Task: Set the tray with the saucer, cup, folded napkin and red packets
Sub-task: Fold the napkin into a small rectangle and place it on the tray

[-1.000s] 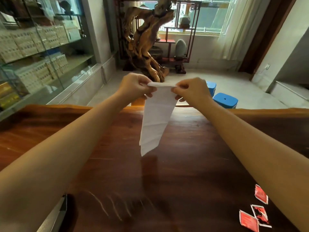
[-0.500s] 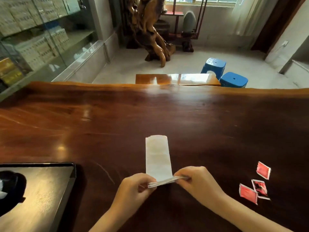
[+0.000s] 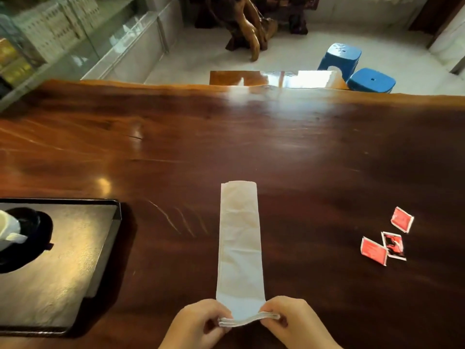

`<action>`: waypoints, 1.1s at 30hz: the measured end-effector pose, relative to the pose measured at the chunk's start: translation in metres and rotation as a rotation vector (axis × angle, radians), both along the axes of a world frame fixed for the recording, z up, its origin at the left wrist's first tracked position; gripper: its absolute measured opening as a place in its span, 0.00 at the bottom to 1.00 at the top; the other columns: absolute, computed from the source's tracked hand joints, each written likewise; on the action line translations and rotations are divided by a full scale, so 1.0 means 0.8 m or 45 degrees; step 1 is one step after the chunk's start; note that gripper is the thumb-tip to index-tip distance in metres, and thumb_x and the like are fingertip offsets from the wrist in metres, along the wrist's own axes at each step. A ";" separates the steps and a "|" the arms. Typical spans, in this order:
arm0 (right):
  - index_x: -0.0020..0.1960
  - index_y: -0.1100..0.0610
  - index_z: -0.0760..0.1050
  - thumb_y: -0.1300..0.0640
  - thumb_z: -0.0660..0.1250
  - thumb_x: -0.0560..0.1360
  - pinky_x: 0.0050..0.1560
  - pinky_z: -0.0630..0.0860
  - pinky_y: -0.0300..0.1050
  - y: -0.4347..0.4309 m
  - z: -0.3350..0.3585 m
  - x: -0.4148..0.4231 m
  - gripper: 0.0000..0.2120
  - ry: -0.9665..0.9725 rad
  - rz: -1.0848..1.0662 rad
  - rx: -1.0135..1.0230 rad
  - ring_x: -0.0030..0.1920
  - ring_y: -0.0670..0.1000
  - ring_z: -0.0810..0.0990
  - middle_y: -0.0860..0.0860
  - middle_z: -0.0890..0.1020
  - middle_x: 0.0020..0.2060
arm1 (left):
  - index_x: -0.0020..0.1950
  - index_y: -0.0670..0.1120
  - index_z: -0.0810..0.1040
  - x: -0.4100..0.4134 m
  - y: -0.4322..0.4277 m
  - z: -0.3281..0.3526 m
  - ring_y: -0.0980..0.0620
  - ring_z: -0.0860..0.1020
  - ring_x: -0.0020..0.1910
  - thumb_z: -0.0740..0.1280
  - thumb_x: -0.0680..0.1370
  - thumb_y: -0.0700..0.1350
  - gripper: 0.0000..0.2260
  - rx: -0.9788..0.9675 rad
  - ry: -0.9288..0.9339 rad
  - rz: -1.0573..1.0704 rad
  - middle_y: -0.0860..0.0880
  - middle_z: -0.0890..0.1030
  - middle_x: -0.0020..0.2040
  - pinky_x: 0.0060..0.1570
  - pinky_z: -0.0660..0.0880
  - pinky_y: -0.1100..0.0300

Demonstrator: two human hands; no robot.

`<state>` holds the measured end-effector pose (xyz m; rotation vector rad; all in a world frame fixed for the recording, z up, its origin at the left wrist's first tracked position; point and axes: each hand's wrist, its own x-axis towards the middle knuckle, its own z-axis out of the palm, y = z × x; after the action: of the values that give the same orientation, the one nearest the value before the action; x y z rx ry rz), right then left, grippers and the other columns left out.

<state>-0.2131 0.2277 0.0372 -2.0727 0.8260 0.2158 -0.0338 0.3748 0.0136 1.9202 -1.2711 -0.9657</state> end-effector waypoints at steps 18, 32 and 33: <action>0.55 0.54 0.77 0.56 0.64 0.76 0.47 0.75 0.41 -0.226 -0.061 0.196 0.09 -0.461 -0.626 -0.067 0.49 0.46 0.77 0.45 0.79 0.46 | 0.46 0.47 0.80 0.147 -0.277 -0.031 0.50 0.79 0.43 0.67 0.75 0.42 0.03 -0.154 0.282 0.639 0.47 0.83 0.44 0.46 0.78 0.50; 0.61 0.57 0.75 0.58 0.60 0.77 0.55 0.69 0.41 -0.261 -0.153 0.237 0.13 -0.427 -0.629 -0.368 0.58 0.52 0.73 0.53 0.79 0.54 | 0.65 0.46 0.71 0.139 -0.295 -0.101 0.51 0.72 0.57 0.61 0.78 0.39 0.16 -0.154 -0.309 0.715 0.49 0.76 0.58 0.52 0.70 0.63; 0.61 0.58 0.74 0.58 0.60 0.78 0.54 0.70 0.39 -0.262 -0.151 0.233 0.13 -0.462 -0.640 -0.343 0.55 0.50 0.74 0.53 0.79 0.54 | 0.66 0.46 0.70 0.120 -0.282 -0.099 0.51 0.70 0.60 0.60 0.78 0.39 0.16 -0.184 -0.362 0.698 0.49 0.75 0.60 0.54 0.68 0.65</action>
<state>-0.0271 0.0181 -0.0839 -1.9823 1.1549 -0.5556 0.0623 0.1491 -0.0657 2.1714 -0.8474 -0.3238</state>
